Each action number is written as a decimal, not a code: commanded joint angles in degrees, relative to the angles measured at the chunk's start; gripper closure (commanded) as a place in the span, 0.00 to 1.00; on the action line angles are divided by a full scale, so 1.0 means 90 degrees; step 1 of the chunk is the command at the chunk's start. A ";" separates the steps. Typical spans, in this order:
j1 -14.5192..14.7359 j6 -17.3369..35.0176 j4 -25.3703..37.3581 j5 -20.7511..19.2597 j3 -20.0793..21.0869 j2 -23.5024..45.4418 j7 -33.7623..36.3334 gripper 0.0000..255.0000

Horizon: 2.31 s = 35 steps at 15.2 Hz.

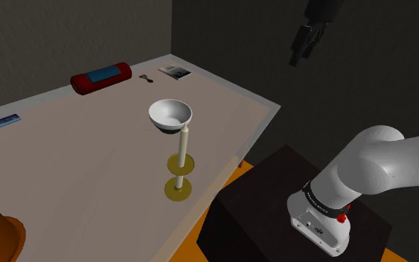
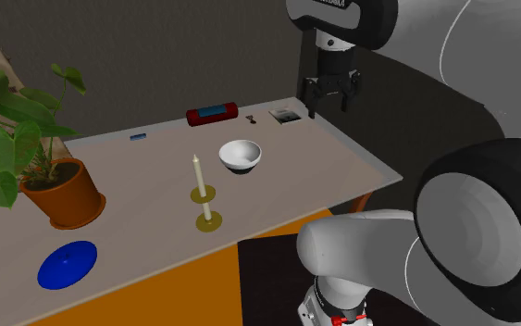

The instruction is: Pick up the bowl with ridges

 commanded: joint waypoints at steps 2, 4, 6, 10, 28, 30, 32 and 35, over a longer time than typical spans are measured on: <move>0.0029 0.0171 -0.0062 0.0054 0.0078 0.0110 0.0097 0.00; 0.0087 0.0513 -0.0161 0.0153 0.0235 0.0352 0.0288 0.00; 0.0142 0.0855 -0.0227 0.0241 0.0392 0.0626 0.0475 0.00; 0.0245 0.1524 -0.0258 0.0372 0.0699 0.1257 0.0845 0.00; 0.0594 0.3745 0.1278 -0.0138 0.1827 0.5073 0.2665 0.00; 0.0673 0.3859 0.1618 -0.0310 0.1878 0.5556 0.2883 0.00; 0.0771 0.3940 0.1993 -0.0490 0.1907 0.6045 0.3091 0.00; 0.0953 0.4002 0.2625 -0.0751 0.1906 0.6786 0.3372 0.00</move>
